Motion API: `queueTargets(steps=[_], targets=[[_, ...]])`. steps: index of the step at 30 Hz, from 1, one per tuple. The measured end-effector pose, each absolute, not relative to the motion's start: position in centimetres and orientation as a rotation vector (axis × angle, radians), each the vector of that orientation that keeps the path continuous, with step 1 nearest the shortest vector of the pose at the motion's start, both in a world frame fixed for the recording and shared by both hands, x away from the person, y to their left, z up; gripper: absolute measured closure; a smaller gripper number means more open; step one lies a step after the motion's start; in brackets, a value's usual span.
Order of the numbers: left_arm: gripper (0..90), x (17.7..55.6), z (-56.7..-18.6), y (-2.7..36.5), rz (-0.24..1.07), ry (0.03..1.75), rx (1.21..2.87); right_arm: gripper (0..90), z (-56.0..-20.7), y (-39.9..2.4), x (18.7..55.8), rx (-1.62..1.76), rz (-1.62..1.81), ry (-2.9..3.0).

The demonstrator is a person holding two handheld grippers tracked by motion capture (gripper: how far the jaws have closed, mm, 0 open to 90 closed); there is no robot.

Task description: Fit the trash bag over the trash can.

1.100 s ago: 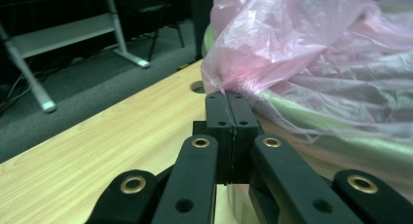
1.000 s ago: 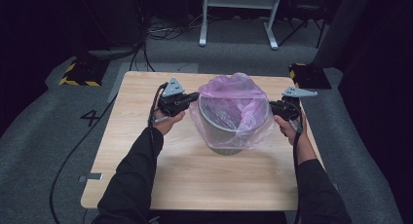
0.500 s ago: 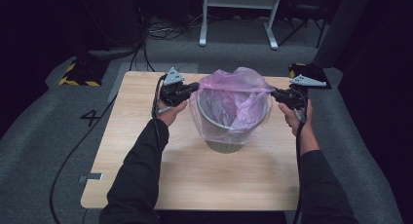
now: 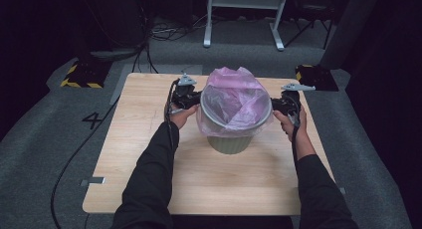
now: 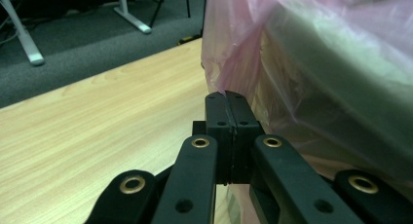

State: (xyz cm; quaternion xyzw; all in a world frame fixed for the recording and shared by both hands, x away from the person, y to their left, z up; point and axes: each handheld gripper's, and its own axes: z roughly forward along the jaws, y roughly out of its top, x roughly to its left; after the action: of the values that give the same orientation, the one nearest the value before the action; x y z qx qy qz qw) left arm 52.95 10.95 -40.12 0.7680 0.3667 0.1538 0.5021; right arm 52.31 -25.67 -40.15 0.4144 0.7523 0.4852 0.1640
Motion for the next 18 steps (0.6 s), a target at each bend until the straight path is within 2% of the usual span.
queueTargets(steps=[3, 7, 13, 15, 18], targets=[[89.4, 52.9, -40.4, 11.0, 0.359, 0.892, 1.861, 88.5, -40.7, -25.6, 52.2, 1.172, 1.374, 2.168], [89.5, 53.1, -41.5, 10.7, 0.351, 0.927, 1.954, 89.7, -41.8, -26.0, 52.3, 1.190, 1.317, 2.199], [88.3, 52.4, -42.4, 11.4, 0.345, 0.946, 1.925, 90.0, -42.6, -26.8, 51.6, 1.203, 1.372, 2.191], [74.1, 52.1, -42.2, 11.8, 0.346, 0.960, 1.884, 82.2, -42.3, -27.1, 50.8, 1.170, 1.380, 2.185], [63.5, 51.2, -41.5, 12.7, 0.389, 0.950, 1.867, 72.5, -41.8, -27.7, 49.6, 1.105, 1.382, 2.169]])
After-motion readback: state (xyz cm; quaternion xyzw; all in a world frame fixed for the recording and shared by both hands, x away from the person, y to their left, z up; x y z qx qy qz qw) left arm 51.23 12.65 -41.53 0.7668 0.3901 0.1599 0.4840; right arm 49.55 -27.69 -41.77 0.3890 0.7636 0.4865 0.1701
